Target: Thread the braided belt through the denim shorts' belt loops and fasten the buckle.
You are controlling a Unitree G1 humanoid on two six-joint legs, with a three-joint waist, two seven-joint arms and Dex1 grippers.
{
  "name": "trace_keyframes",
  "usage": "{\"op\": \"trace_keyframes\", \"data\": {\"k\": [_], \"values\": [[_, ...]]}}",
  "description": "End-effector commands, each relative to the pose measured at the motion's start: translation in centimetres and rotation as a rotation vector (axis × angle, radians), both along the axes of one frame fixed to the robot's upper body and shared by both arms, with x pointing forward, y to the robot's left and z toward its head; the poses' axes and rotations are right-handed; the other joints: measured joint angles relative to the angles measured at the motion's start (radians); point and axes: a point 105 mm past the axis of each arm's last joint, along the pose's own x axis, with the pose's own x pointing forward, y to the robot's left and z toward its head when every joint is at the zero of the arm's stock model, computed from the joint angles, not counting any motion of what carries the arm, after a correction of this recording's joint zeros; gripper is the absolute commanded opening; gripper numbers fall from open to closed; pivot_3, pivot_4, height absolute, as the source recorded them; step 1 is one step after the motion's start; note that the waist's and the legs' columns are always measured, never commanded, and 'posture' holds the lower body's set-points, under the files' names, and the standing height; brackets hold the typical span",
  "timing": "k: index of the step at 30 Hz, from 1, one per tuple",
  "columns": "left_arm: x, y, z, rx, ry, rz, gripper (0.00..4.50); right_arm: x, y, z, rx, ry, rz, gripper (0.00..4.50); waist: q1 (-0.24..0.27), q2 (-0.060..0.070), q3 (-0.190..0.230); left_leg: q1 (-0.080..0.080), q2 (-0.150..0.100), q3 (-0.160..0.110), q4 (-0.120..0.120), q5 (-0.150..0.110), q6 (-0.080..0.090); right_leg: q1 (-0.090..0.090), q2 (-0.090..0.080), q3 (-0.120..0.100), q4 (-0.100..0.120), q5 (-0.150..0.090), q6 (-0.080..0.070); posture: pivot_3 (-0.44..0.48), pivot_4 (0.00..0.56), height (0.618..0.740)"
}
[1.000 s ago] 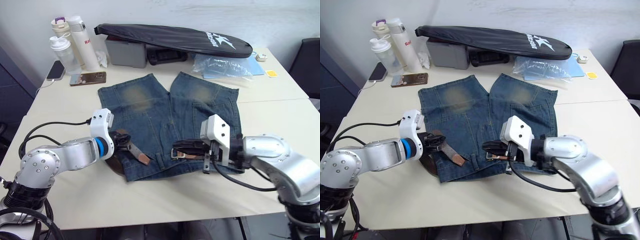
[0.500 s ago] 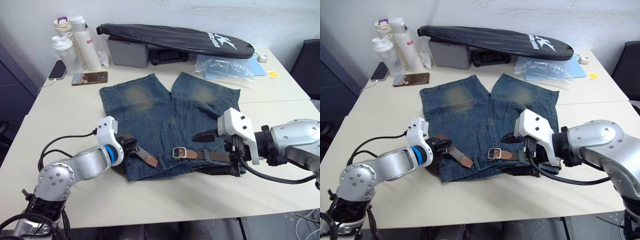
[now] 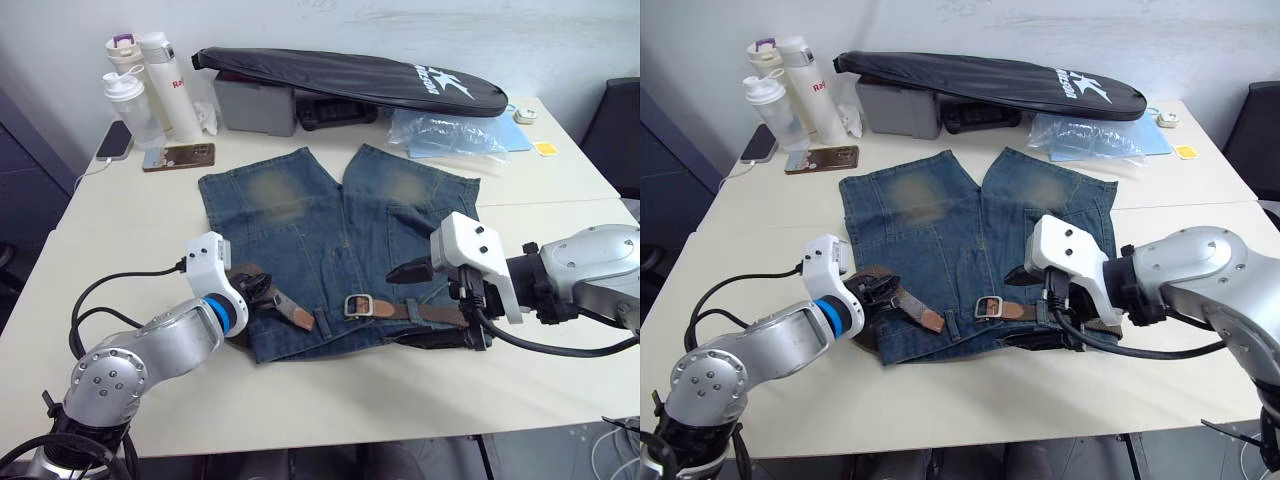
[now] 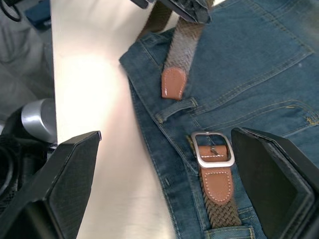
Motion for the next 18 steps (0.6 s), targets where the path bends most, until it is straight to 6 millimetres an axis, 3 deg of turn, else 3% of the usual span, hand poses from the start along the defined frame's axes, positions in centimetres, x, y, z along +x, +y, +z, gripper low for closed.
{"op": "trace_keyframes", "data": {"k": [1, 9, 14, 18], "values": [[-0.7, -0.5, 0.1, -0.018, -0.025, 0.007, 0.00, 0.2, 0.0, 1.0, -0.008, -0.063, 0.005, 4.46, 0.000, 0.000, 0.000, 0.000, 0.000, 0.000, 0.000, 0.000, 0.000, 0.000, 0.000, 0.000, 0.000, 0.000, 0.000, 0.000, 0.150, 0.740], [-1.2, -1.8, -1.8, -0.079, 0.018, 0.038, 0.00, 0.5, -0.1, 1.7, -0.018, -0.081, -0.008, 4.46, 0.001, 0.000, 0.000, 0.000, 0.000, 0.000, 0.000, 0.000, 0.000, 0.002, 0.000, 0.001, -0.002, 0.000, 0.000, 0.000, 0.150, 0.740], [-1.8, -1.8, -2.4, -0.097, 0.037, 0.101, 0.00, 0.3, 0.1, 2.1, -0.022, -0.067, 0.003, 4.46, 0.001, 0.000, 0.000, 0.000, 0.000, 0.000, 0.000, 0.000, 0.000, 0.002, 0.000, 0.001, -0.003, 0.000, 0.000, 0.000, 0.150, 0.740], [-2.2, -0.6, -2.4, -0.090, 0.028, 0.206, 0.00, 0.3, 0.4, 2.3, -0.022, -0.055, 0.019, 4.46, 0.000, 0.000, 0.000, 0.000, 0.001, 0.000, 0.000, -0.001, 0.001, 0.002, 0.000, 0.001, -0.003, 0.000, 0.000, 0.000, 0.150, 0.740]]}}
